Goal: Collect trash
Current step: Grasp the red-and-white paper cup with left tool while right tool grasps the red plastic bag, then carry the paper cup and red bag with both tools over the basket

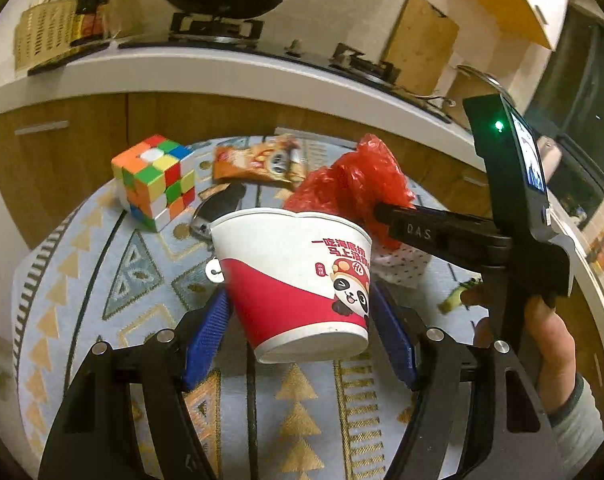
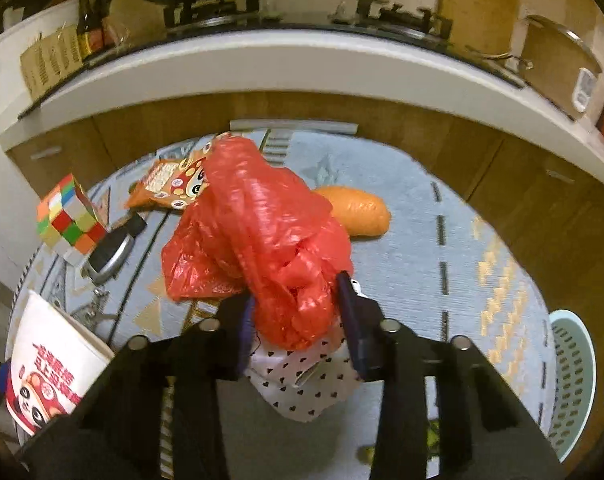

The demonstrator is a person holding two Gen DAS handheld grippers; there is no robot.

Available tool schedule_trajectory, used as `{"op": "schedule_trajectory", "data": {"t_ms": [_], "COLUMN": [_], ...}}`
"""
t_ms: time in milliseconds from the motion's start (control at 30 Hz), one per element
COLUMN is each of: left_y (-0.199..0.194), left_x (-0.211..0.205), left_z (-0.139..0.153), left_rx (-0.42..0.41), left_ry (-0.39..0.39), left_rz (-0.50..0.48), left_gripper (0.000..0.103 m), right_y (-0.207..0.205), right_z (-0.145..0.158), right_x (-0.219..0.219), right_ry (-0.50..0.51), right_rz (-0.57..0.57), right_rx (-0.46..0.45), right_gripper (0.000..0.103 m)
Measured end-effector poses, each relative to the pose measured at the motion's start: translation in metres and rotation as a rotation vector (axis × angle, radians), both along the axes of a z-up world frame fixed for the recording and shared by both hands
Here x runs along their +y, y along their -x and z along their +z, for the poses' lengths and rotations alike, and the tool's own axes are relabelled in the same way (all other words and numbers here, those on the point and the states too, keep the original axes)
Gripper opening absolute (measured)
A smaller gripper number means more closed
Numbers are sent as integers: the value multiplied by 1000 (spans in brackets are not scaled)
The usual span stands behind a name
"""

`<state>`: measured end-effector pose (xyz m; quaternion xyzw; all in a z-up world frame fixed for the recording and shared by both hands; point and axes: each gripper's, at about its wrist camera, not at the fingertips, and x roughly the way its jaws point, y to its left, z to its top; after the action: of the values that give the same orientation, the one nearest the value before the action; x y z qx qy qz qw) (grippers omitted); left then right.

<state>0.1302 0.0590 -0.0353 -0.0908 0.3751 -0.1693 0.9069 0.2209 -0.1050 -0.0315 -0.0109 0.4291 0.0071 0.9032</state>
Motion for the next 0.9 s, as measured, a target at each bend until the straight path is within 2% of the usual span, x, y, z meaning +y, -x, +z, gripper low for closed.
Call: {"op": "schedule_trajectory", "data": {"t_ms": [233, 467, 633, 900], "left_y": [14, 35, 49, 64], "left_x": [4, -7, -19, -47], "left_z": [20, 32, 40, 59], "left_rx": [-47, -74, -97, -138], "left_ry": [6, -17, -7, 19], "left_rz": [-96, -208, -253, -275], "left_gripper": [68, 68, 68, 68], "right_y": [45, 126, 178, 224], "right_z": [36, 70, 78, 90], "right_x": [-9, -58, -98, -151], "right_ry": [6, -44, -45, -31], "right_rz": [-125, -309, -435, -545], "right_rx": [-93, -195, -214, -231], "right_gripper": [28, 28, 29, 29]}}
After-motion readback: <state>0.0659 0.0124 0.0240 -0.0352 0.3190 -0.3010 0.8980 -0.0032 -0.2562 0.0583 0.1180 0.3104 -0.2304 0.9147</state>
